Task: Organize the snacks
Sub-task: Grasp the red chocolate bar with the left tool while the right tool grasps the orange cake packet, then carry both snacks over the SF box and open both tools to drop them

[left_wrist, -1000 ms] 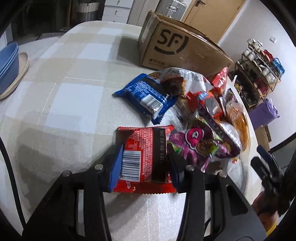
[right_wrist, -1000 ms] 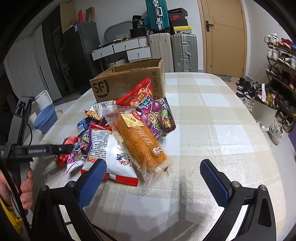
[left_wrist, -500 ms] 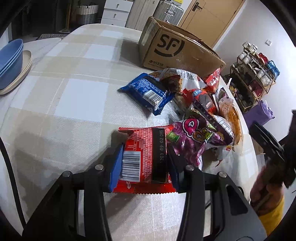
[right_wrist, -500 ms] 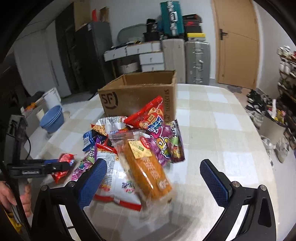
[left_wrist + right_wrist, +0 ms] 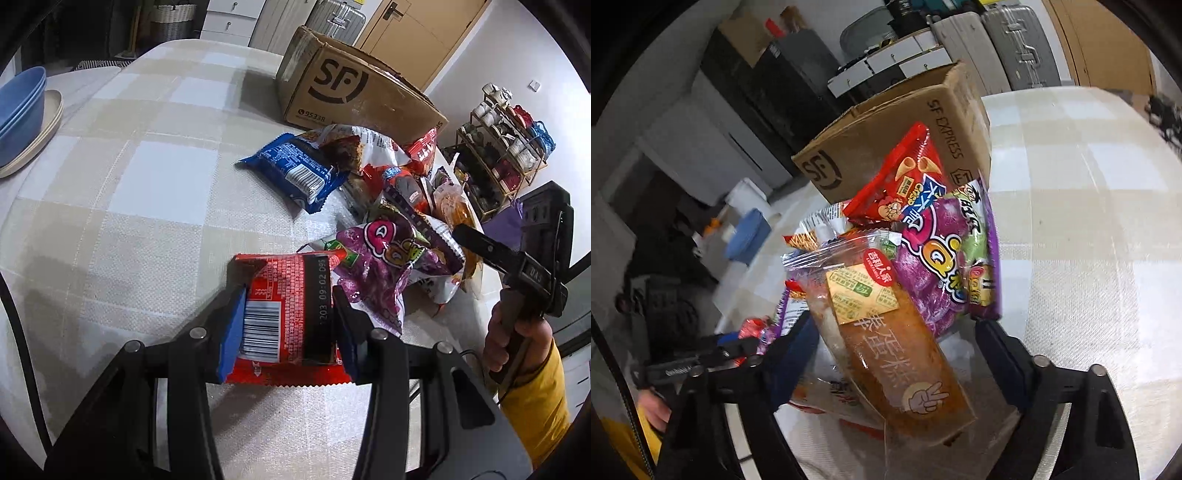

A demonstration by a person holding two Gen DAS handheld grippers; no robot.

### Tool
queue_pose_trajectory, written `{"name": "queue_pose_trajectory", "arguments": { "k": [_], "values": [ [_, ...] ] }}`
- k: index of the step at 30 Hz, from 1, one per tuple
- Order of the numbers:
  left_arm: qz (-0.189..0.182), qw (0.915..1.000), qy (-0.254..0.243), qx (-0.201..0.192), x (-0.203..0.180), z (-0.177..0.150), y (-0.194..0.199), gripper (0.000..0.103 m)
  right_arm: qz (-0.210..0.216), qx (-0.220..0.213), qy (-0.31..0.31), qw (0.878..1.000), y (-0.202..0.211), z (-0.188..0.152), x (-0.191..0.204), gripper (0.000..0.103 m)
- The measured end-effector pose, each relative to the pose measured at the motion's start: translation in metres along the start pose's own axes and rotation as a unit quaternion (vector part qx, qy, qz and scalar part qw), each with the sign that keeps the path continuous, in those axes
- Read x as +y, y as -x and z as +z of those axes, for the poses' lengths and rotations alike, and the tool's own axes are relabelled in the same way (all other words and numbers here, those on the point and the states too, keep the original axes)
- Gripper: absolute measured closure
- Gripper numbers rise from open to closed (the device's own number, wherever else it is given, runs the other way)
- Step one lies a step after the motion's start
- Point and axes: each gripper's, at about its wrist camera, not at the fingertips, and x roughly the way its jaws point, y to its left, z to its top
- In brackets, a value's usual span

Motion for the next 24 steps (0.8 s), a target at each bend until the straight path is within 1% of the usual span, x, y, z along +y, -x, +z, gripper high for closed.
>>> {"name": "queue_pose_trajectory", "arguments": {
  "k": [1,2,3,4,7,10,13,19,24],
  "values": [
    [0.000,1.0000,0.001,0.001,0.000,0.000,0.000,0.062,0.009,0.003,-0.005,1.000,0.000,-0.001,-0.002,0.040],
    [0.001,1.0000,0.001,0.000,0.000,-0.001,0.000,0.062,0.029,0.006,-0.011,0.999,-0.001,-0.002,-0.003,0.049],
    [0.001,1.0000,0.001,0.001,0.000,-0.001,0.001,0.062,0.031,0.009,-0.015,0.999,-0.001,-0.004,-0.004,0.053],
    [0.001,1.0000,0.001,0.002,-0.001,-0.001,0.001,0.062,0.024,0.012,-0.014,1.000,0.000,-0.006,-0.003,0.056],
    [0.001,1.0000,0.001,0.002,-0.001,-0.003,0.002,0.062,0.031,0.008,-0.024,0.999,0.004,-0.013,-0.002,0.064],
    [0.000,1.0000,0.001,-0.001,-0.003,-0.005,0.006,0.062,0.024,-0.004,-0.019,1.000,0.014,-0.018,0.006,0.065],
    [0.001,1.0000,-0.004,-0.006,-0.007,-0.006,0.011,0.062,0.032,-0.017,-0.009,0.999,0.020,-0.024,0.016,0.065],
    [0.002,0.9995,-0.025,-0.019,-0.021,-0.009,0.026,0.062,0.039,-0.057,0.011,0.998,0.051,-0.036,0.044,0.065],
    [0.007,0.9986,-0.041,-0.034,-0.031,-0.012,0.040,0.062,0.047,-0.062,0.024,0.997,0.064,-0.046,0.064,0.065]
  ]
}}
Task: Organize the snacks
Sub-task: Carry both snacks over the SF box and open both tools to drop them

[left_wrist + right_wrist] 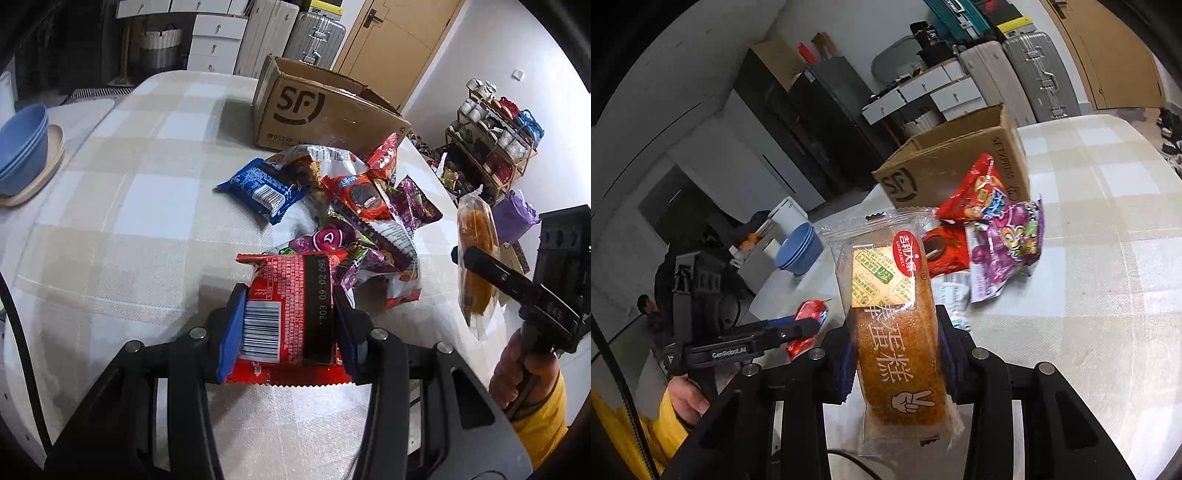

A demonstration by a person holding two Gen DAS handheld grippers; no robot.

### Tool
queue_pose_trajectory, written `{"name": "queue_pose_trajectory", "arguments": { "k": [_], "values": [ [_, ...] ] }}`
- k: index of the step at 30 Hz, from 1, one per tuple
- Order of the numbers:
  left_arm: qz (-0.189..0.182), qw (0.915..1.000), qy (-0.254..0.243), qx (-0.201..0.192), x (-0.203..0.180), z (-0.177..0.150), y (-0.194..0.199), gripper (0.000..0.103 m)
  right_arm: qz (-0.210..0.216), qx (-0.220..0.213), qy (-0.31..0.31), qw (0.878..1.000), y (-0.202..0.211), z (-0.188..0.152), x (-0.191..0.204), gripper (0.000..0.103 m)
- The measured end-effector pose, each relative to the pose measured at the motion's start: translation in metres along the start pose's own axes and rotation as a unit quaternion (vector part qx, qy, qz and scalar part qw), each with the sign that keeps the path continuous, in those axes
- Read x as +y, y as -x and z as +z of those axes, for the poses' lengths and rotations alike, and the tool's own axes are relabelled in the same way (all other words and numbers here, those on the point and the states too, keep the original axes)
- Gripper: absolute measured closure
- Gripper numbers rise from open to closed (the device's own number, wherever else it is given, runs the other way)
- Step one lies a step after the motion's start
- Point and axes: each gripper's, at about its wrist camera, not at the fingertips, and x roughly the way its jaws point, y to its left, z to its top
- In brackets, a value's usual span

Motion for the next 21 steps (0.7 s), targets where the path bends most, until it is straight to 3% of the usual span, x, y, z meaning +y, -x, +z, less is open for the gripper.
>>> {"name": "queue_pose_trajectory", "arguments": {
  "k": [7,15,21],
  "values": [
    [0.000,0.9998,-0.015,-0.010,-0.011,-0.004,0.018,0.062,-0.003,0.000,0.002,1.000,0.007,-0.006,0.018,0.065],
    [0.032,0.9979,-0.040,-0.038,-0.024,0.010,0.042,0.062,-0.001,-0.028,0.048,0.998,0.025,0.027,0.046,0.065],
    [0.020,0.9955,-0.054,-0.075,-0.034,0.031,0.066,0.062,-0.002,-0.027,0.080,0.996,0.030,0.052,0.068,0.065]
  ]
}}
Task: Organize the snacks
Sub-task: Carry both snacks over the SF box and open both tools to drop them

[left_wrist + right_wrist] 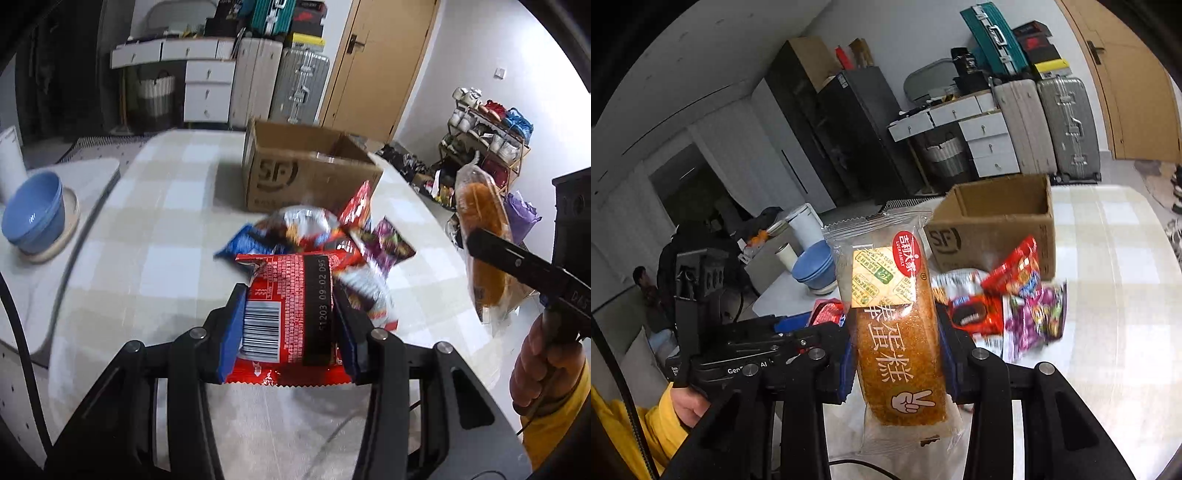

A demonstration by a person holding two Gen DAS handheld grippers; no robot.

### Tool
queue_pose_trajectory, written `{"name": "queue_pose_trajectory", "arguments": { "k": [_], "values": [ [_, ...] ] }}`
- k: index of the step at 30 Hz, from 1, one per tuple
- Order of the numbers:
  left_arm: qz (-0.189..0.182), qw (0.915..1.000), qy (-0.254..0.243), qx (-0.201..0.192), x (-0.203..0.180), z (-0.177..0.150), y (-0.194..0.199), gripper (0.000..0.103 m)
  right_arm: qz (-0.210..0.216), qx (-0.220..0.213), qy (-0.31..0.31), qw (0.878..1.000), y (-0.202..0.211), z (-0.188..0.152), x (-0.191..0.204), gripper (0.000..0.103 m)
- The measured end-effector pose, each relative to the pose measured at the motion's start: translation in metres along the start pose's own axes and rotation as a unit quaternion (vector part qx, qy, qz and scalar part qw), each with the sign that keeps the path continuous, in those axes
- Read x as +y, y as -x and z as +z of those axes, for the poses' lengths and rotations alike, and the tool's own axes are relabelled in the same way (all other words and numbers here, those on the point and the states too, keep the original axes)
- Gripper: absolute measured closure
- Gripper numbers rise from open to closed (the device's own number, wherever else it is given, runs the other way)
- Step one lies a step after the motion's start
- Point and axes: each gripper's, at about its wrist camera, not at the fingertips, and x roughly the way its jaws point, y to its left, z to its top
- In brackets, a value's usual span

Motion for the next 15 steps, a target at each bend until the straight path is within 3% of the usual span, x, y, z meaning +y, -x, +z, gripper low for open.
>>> {"name": "queue_pose_trajectory", "arguments": {
  "k": [9,15],
  "values": [
    [0.012,0.9986,-0.044,-0.028,-0.014,0.055,0.004,0.062,0.001,-0.030,0.021,0.999,0.007,0.059,0.005,0.065],
    [0.005,0.9978,-0.055,-0.038,-0.016,0.110,-0.008,0.062,-0.002,-0.050,0.022,0.999,-0.001,0.105,-0.009,0.065]
  ]
}}
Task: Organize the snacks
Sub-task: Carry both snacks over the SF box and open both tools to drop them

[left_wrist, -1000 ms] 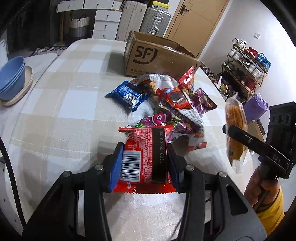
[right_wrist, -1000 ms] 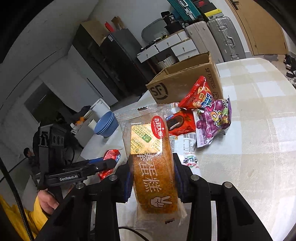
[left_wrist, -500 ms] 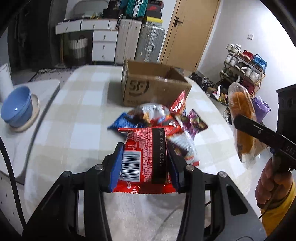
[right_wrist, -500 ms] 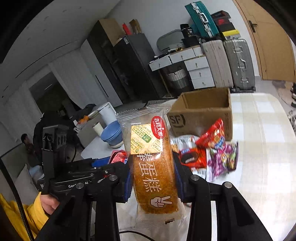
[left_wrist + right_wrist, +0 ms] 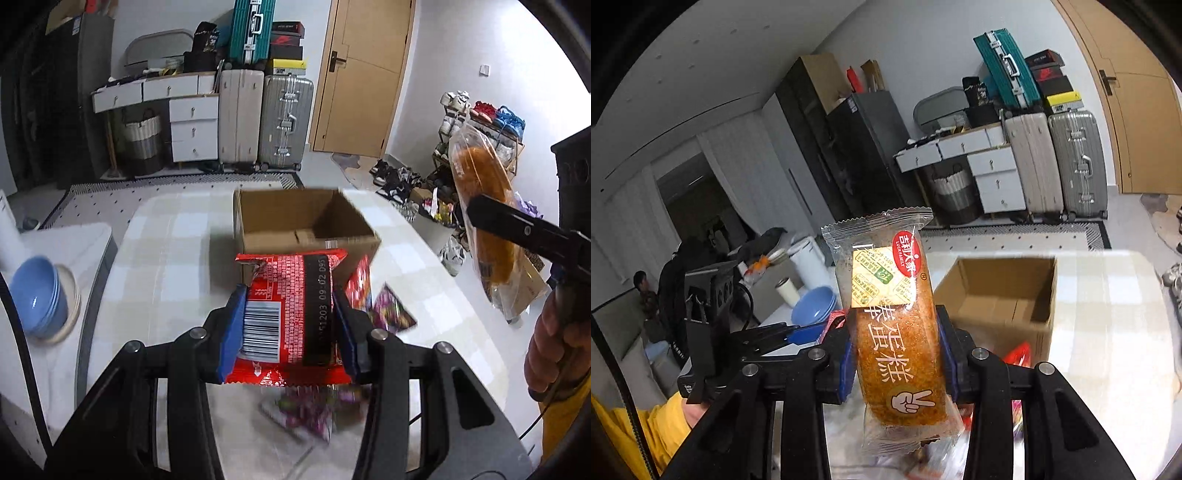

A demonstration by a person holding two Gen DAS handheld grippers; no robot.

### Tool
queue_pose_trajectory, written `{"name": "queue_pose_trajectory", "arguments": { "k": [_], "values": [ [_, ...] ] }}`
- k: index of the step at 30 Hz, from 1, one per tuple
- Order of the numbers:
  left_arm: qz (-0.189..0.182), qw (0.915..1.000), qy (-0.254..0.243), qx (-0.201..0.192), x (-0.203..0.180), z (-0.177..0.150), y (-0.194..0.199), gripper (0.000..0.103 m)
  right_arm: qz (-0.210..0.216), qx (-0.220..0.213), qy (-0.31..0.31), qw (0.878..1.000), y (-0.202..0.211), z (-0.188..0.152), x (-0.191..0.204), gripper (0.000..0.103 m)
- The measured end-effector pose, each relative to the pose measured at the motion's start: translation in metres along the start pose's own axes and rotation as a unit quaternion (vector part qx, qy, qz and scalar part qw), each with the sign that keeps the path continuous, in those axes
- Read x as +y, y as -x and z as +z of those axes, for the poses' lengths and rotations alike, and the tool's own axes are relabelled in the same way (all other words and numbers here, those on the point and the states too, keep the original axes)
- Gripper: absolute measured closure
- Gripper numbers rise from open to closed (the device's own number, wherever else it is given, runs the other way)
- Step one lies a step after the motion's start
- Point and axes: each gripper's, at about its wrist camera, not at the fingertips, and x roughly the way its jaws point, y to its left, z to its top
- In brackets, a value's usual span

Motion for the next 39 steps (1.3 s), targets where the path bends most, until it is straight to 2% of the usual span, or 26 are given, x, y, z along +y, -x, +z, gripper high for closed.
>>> {"name": "queue_pose_trajectory", "arguments": {
  "k": [6,9,13,18,24,27,32,39],
  "values": [
    [0.008,0.9997,-0.022,0.002,-0.005,0.062,-0.042,0.062,-0.020,0.003,-0.035,0.999,-0.037,0.040,-0.042,0.065],
    [-0.001,0.9993,-0.030,0.020,-0.009,0.088,-0.079,0.062,-0.034,0.011,-0.046,0.998,-0.061,0.056,-0.062,0.065],
    [-0.016,0.9976,-0.028,0.061,-0.007,0.108,-0.138,0.062,-0.046,0.029,-0.062,0.997,-0.100,0.073,-0.088,0.065],
    [-0.005,0.9931,-0.030,0.113,-0.003,0.117,-0.203,0.062,-0.056,0.063,-0.085,0.993,-0.149,0.082,-0.120,0.065],
    [-0.001,0.9903,-0.029,0.136,-0.008,0.111,-0.235,0.062,-0.085,0.131,-0.079,0.985,-0.204,0.071,-0.147,0.065],
    [0.001,0.9885,-0.025,0.149,-0.014,0.106,-0.248,0.062,-0.083,0.142,-0.094,0.982,-0.217,0.063,-0.158,0.065],
    [0.023,0.9841,-0.052,0.168,-0.017,0.097,-0.272,0.061,-0.093,0.162,-0.091,0.978,-0.228,0.048,-0.166,0.065],
    [0.022,0.9840,-0.046,0.171,-0.009,0.088,-0.295,0.061,-0.105,0.173,-0.090,0.975,-0.233,0.036,-0.176,0.065]
  ]
}}
